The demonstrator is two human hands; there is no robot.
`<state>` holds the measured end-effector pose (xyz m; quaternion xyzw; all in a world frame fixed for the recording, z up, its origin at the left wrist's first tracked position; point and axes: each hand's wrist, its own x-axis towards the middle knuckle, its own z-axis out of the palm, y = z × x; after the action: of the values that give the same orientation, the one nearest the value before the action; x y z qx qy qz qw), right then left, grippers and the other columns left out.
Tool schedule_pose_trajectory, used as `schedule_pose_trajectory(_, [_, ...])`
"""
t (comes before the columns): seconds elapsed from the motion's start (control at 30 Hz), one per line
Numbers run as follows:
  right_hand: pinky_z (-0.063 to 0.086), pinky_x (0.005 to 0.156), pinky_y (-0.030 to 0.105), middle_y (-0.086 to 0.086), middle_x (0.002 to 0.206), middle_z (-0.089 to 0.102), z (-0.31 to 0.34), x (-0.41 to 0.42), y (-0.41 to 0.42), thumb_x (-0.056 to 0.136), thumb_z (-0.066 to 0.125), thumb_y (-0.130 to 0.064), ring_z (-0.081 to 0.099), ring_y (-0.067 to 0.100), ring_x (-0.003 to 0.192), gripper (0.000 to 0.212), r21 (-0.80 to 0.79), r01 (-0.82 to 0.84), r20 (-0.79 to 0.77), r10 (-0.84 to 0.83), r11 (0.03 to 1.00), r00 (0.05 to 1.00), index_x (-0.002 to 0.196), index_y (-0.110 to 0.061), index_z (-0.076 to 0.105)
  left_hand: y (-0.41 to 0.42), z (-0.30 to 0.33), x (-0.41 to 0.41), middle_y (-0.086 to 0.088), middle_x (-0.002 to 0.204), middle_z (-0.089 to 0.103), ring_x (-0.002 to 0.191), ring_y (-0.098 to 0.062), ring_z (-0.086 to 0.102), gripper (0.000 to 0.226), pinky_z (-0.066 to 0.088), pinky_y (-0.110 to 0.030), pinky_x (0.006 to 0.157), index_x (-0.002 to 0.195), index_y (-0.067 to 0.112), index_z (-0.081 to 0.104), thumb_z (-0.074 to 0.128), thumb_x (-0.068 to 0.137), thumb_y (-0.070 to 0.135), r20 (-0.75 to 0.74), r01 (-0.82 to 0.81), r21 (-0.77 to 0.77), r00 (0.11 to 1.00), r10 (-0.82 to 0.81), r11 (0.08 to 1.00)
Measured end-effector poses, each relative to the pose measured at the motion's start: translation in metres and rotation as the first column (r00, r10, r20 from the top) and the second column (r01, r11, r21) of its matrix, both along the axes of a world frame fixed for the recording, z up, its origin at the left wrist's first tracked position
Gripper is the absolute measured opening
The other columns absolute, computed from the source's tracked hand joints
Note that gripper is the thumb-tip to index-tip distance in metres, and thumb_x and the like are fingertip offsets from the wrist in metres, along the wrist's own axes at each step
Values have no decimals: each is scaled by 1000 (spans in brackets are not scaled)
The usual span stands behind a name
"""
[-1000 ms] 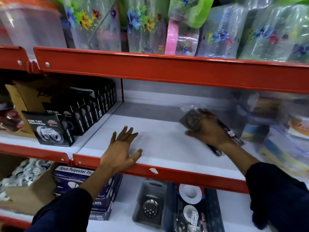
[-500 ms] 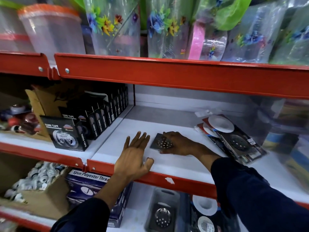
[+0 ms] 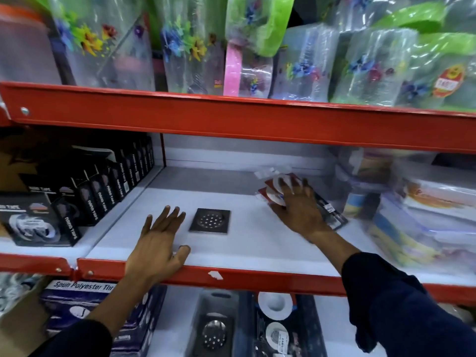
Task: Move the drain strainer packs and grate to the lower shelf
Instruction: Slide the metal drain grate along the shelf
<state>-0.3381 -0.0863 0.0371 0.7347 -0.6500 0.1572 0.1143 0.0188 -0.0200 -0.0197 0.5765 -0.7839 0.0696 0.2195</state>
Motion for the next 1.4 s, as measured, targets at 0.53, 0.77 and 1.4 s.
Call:
schedule_pose_trajectory(0.53, [43, 103, 51, 17, 141, 49, 6, -20, 9, 89, 48, -67, 44, 41, 129, 71, 12, 71, 139, -72, 997, 988, 145, -25, 40, 5, 5, -6, -5, 162, 26, 152, -16, 11, 83, 8, -47, 125, 153, 19, 29, 30, 77, 54, -14, -21, 12, 1000, 21, 1000])
schedule_pose_trajectory(0.77, [38, 111, 46, 9, 149, 42, 1, 95, -15, 83, 65, -63, 38, 33, 137, 86, 304, -470, 139, 449, 829, 883, 153, -30, 29, 3, 3, -4, -4, 163, 24, 152, -14, 7, 84, 8, -47, 125, 154, 18, 26, 31, 77, 53, -26, -34, 15, 999, 35, 999])
schedule_pose_trajectory(1.4, [15, 125, 49, 3, 168, 15, -32, 162, -51, 79, 55, -78, 11, 27, 155, 99, 467, -535, 163, 527, 704, 834, 158, -40, 9, -1, -2, -3, -2, 162, 27, 149, -3, 3, 84, 8, -44, 126, 155, 20, 21, 39, 77, 48, -53, -26, -26, 998, 25, 999])
